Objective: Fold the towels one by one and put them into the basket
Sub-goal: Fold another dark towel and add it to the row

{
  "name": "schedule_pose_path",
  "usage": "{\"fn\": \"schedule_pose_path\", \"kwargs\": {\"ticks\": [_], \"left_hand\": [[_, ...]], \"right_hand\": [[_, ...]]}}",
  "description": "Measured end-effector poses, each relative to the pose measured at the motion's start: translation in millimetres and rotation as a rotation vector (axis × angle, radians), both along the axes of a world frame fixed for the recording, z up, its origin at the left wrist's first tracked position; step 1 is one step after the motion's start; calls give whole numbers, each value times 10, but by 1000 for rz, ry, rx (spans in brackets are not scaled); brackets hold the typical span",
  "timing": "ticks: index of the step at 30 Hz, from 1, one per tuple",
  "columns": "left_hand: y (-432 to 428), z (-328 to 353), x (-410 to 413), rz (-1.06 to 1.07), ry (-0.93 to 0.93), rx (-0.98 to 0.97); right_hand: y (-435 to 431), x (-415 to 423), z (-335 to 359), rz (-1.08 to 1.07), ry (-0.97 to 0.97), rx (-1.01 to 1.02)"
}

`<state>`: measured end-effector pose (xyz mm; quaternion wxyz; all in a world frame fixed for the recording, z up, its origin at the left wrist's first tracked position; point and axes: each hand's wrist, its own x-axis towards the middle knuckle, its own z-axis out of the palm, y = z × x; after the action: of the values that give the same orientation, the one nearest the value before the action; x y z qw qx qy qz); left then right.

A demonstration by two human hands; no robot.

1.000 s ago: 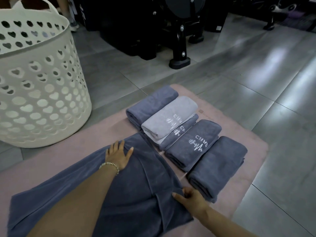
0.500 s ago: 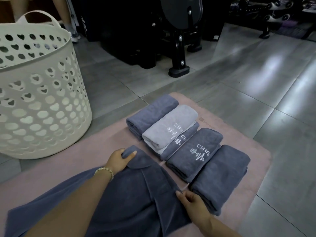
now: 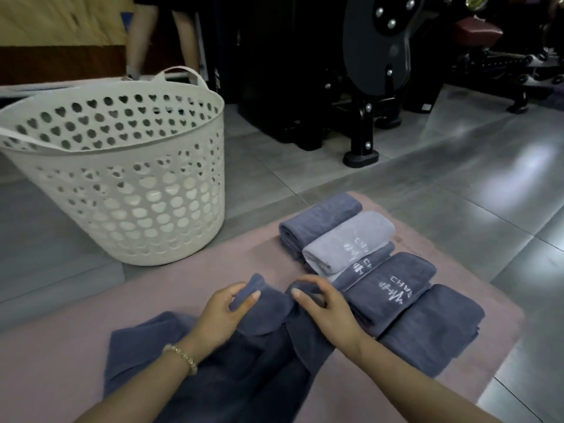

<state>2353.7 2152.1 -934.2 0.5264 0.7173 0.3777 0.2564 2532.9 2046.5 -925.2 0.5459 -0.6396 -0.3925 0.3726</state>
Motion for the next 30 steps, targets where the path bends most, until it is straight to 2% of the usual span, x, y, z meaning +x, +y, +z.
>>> {"fn": "schedule_pose_path", "kwargs": {"ticks": [7,12,16,22,27,30], "left_hand": [[-437,203,-413,61,-228,-271],[-463,322,-696,93,-208,-331],[-478,368,-802,118,-192,-346],[-380,416,-897,290,-245,-308],[-400,539,-812,140,-170,-120],[-373,571,-818,125,-173,-82]], "right_hand": [[149,-565,216,282,-181,-22],[163,-830,300,329,-216,47],[149,-965,312,343,-314,87],[148,-924,400,302,-375,130],[164,-949,553,299,-402,196],[181,-947,574,275,-379,214]]}}
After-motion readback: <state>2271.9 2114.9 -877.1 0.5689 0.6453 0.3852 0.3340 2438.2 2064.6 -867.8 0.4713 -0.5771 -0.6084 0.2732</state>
